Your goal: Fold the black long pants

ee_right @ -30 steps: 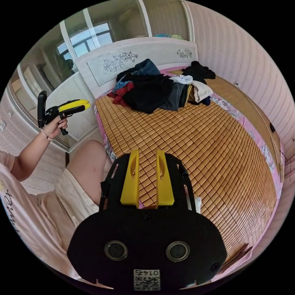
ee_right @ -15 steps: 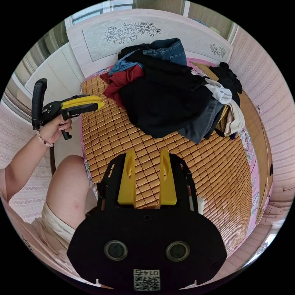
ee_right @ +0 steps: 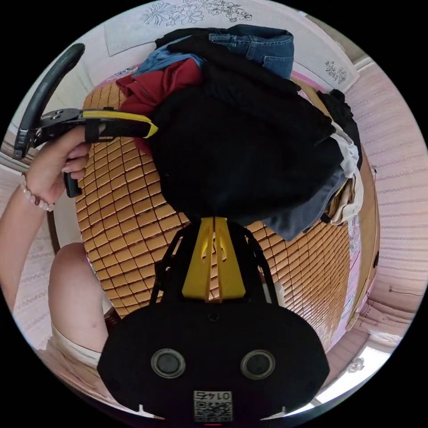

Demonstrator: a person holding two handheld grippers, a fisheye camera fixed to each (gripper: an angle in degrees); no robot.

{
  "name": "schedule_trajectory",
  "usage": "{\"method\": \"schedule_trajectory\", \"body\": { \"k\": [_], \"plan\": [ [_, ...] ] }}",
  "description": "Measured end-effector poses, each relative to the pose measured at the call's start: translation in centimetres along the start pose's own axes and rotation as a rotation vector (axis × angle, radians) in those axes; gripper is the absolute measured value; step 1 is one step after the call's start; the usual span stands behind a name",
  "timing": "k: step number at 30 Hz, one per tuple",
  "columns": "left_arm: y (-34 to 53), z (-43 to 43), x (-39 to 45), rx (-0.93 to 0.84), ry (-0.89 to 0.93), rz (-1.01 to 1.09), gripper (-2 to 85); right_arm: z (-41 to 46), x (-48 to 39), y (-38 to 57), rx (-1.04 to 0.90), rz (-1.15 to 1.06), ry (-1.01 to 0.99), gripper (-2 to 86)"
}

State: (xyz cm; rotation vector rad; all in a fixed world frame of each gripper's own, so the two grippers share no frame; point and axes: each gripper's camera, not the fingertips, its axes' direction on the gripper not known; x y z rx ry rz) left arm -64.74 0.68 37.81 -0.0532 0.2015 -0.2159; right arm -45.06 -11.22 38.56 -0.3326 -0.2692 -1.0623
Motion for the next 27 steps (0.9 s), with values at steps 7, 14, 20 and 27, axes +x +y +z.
{"method": "schedule_trajectory", "body": {
  "k": [7,14,20,27],
  "plan": [
    [-0.9,-12.5,9.4,0.357,0.366,0.362,-1.0,-7.4,3.7,9.5,0.296,0.059,-0.332,-0.7],
    [9.1,-8.3,30.5,0.069,0.758,0.778,-0.8,-7.7,3.4,24.5,0.379,0.262,-0.406,-0.1],
    [19.0,1.6,33.7,-0.319,0.741,0.622,1.0,-1.7,4.1,36.9,0.022,0.402,-0.28,2.7],
    [16.4,-5.1,21.4,-0.117,0.199,0.455,4.0,-3.2,6.6,40.9,0.1,0.449,-0.221,7.8]
  ]
}}
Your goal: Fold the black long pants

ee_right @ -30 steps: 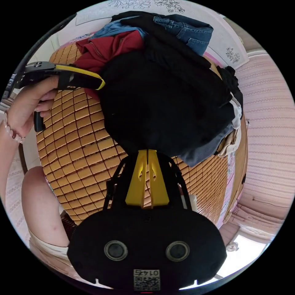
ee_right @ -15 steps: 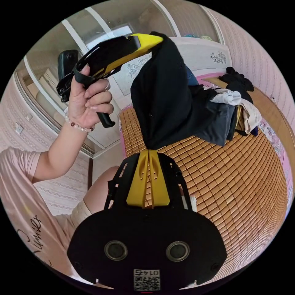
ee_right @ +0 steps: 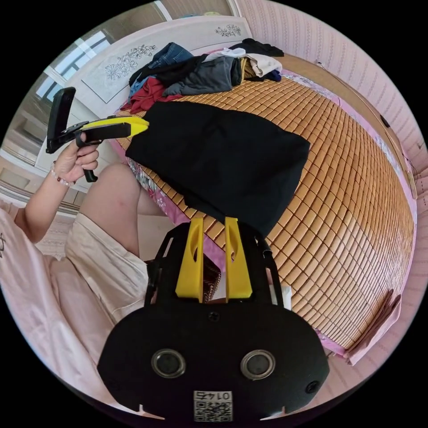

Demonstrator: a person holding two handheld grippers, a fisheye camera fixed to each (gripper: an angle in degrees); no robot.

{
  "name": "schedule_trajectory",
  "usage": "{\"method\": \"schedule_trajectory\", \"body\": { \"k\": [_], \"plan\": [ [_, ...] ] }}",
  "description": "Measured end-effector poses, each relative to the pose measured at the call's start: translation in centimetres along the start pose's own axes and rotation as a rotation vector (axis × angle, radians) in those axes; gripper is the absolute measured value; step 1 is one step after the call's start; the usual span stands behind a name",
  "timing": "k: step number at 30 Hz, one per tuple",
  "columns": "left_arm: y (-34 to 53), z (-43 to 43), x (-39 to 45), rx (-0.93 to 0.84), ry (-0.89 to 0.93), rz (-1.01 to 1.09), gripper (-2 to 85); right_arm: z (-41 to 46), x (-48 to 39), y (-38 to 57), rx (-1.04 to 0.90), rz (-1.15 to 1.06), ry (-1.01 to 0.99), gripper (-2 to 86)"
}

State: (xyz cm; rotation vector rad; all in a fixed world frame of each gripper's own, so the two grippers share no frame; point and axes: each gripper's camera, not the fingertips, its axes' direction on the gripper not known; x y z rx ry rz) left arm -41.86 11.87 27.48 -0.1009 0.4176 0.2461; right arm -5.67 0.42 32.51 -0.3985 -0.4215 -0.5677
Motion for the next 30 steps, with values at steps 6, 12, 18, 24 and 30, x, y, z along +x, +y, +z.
{"method": "schedule_trajectory", "body": {
  "k": [6,12,18,24,30],
  "plan": [
    [1.3,1.5,-10.4,-0.109,-0.161,-0.332,8.2,2.1,-2.8,-6.7,0.056,-0.168,-0.062,12.3],
    [-0.4,6.3,-7.6,-0.202,-0.105,-0.255,7.9,5.2,-1.3,-13.2,-0.004,-0.072,-0.339,18.5],
    [-1.0,4.0,0.7,-0.116,-0.144,0.058,0.6,6.6,1.8,-17.1,-0.015,0.117,-0.537,18.2],
    [0.0,4.6,7.8,-0.119,-0.093,0.296,2.3,8.1,-1.6,-17.8,-0.104,-0.001,-0.386,7.7],
    [0.2,0.6,3.9,-0.061,0.043,0.154,6.4,1.7,6.0,-9.8,-0.005,0.001,-0.305,2.4]
  ]
}}
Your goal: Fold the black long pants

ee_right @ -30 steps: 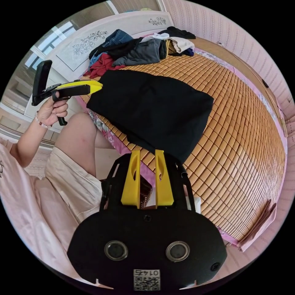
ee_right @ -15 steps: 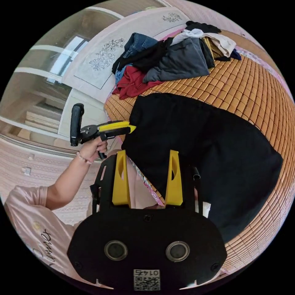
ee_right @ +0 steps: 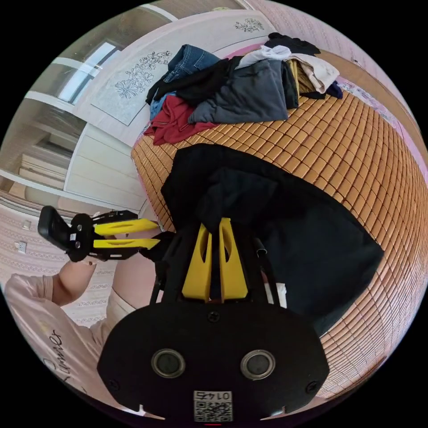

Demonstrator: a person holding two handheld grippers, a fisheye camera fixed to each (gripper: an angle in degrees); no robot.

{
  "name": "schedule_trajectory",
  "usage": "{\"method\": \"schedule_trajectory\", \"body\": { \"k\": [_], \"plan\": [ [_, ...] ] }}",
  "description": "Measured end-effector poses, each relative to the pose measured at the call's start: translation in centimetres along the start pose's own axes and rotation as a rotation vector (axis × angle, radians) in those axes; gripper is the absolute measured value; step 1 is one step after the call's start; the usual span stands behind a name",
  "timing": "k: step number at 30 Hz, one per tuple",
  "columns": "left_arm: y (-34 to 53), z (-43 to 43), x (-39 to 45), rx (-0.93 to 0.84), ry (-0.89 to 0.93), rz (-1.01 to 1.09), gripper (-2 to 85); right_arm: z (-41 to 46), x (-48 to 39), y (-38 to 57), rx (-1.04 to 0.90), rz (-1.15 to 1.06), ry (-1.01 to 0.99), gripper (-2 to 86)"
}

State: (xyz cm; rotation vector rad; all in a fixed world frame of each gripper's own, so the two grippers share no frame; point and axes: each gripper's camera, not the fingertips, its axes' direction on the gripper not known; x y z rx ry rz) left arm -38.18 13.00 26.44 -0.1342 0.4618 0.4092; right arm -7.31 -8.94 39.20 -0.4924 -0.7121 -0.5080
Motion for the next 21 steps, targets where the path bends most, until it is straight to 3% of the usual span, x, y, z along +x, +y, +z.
{"method": "schedule_trajectory", "body": {
  "k": [9,14,18,21],
  "plan": [
    [-5.8,3.3,-9.0,-0.07,-0.291,-0.251,8.0,-22.6,6.6,18.3,0.276,0.259,0.423,1.9],
    [-9.8,10.8,-9.3,-0.379,-0.426,-0.216,8.8,-31.8,6.8,26.3,0.383,0.379,0.661,1.7],
    [-10.6,10.9,-7.5,-0.401,-0.487,-0.064,1.6,-35.0,7.4,29.9,0.403,0.431,0.763,1.5],
    [-11.6,5.5,-8.9,-0.225,-0.364,-0.165,0.0,-36.8,8.0,31.8,0.42,0.454,0.837,1.0]
  ]
}}
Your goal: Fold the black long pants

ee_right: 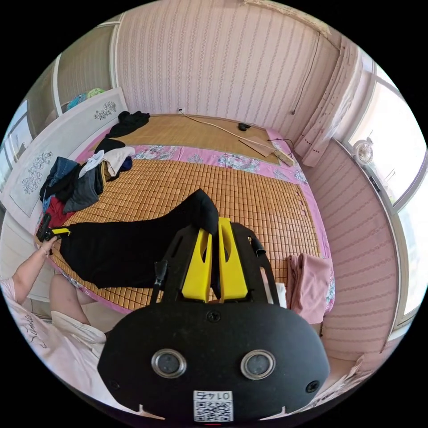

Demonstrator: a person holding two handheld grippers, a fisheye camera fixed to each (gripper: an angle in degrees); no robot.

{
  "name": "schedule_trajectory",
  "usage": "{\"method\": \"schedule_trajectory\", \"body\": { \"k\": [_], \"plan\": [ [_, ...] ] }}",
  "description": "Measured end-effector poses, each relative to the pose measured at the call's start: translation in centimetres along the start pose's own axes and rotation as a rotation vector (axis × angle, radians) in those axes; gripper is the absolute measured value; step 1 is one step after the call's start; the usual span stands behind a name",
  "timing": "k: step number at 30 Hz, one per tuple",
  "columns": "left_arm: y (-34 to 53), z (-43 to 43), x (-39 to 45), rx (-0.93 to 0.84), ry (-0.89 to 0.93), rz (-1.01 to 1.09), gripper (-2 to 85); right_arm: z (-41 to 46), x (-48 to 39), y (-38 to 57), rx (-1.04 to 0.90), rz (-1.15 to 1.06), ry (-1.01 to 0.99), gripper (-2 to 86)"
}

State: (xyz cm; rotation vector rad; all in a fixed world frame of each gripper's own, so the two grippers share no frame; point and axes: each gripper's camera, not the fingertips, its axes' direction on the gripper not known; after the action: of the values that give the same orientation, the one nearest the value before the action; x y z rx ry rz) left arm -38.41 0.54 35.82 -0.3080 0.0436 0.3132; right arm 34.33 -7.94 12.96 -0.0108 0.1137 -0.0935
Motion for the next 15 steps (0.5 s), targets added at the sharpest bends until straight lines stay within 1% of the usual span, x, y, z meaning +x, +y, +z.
{"method": "schedule_trajectory", "body": {
  "k": [2,3,5,7,9,10,11,12,13,14,15],
  "plan": [
    [0.5,-6.3,-3.6,0.207,0.159,-0.096,-0.5,-0.7,2.1,0.1,0.053,0.038,-0.004,0.5],
    [0.9,-8.0,-4.4,0.263,0.184,-0.106,-0.6,-0.8,2.7,0.1,0.07,0.057,-0.02,0.4],
    [3.8,-14.2,-8.2,0.477,0.211,-0.165,-0.7,-1.4,5.9,1.1,0.155,0.147,-0.104,0.3],
    [7.1,-16.9,-11.5,0.57,0.223,-0.221,-0.8,-1.3,8.3,3.0,0.192,0.216,-0.128,0.6],
    [10.9,-17.4,-14.9,0.623,0.324,-0.282,-0.9,-0.1,10.2,5.6,0.167,0.256,-0.091,1.4],
    [13.5,-16.7,-16.8,0.657,0.408,-0.328,-0.9,1.0,11.1,7.7,0.129,0.258,-0.059,2.2],
    [15.5,-15.2,-18.0,0.638,0.448,-0.362,-1.0,2.5,11.9,10.1,0.08,0.258,-0.03,3.9],
    [16.3,-14.3,-18.3,0.606,0.441,-0.374,-1.0,3.3,12.3,11.4,0.049,0.266,-0.023,4.8],
    [17.8,-11.8,-18.6,0.522,0.392,-0.417,-1.0,5.3,13.2,13.9,-0.02,0.307,-0.005,5.4],
    [19.1,-8.8,-18.7,0.426,0.347,-0.454,-1.0,7.5,14.2,16.5,-0.107,0.392,0.022,5.8],
    [19.6,-7.1,-18.7,0.365,0.334,-0.476,-1.0,8.6,14.7,17.6,-0.163,0.419,0.018,5.9]
  ]
}}
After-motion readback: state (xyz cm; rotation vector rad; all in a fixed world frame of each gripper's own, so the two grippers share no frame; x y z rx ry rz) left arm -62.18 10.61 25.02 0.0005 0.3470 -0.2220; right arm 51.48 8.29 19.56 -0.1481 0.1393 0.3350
